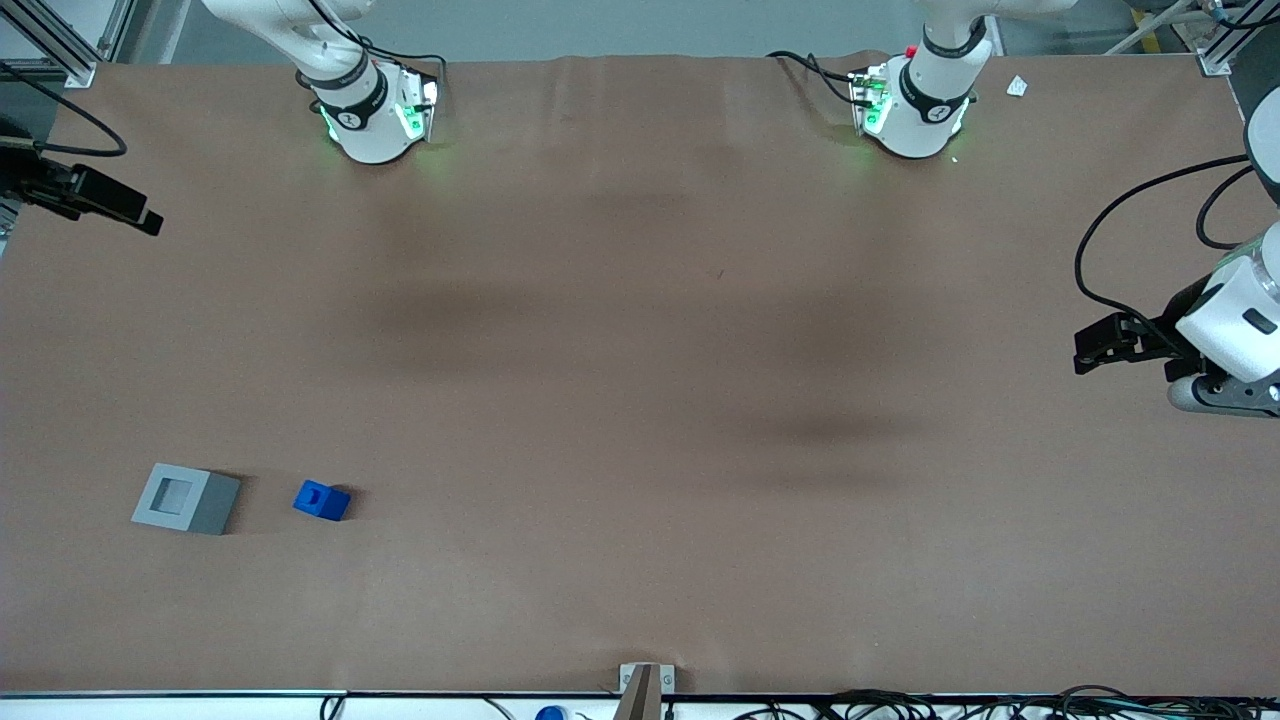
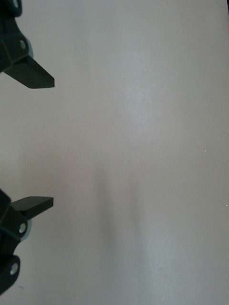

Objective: Insert blue part into gray base with right arm

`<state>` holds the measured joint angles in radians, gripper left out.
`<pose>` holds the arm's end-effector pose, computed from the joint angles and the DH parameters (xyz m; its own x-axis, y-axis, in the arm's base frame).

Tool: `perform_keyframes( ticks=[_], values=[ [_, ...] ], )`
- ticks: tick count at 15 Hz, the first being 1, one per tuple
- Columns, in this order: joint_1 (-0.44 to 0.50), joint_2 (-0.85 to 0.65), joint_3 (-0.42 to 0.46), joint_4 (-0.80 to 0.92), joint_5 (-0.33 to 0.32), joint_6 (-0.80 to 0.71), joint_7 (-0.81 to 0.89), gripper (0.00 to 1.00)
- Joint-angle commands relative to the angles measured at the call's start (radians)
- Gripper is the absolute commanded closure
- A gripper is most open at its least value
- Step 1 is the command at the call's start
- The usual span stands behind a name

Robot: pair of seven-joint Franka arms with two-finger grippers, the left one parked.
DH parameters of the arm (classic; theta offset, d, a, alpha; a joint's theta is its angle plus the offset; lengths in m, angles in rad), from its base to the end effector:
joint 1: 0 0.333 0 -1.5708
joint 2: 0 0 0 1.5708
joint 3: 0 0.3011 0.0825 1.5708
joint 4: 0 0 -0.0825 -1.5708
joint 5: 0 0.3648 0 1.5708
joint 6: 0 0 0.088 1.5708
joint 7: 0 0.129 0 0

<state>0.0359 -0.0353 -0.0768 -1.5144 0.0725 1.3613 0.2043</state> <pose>0.4997 -0.0107 0.6143 0.9652 -0.2269 -0.1298 -0.2348 -0.9708 -0.0495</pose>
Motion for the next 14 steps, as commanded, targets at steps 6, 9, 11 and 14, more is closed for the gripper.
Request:
perform_keyframes(
  ticks=[6, 9, 11, 14],
  values=[
    [-0.019, 0.011, 0.002, -0.041, 0.004, 0.073, 0.017, 0.0],
    [-0.043, 0.116, 0.003, -0.062, 0.007, 0.212, 0.017, 0.0],
    [-0.044, 0.217, 0.003, -0.063, 0.006, 0.309, 0.014, 0.0],
    [-0.053, 0.372, 0.003, -0.044, 0.01, 0.459, 0.017, 0.0]
  ],
)
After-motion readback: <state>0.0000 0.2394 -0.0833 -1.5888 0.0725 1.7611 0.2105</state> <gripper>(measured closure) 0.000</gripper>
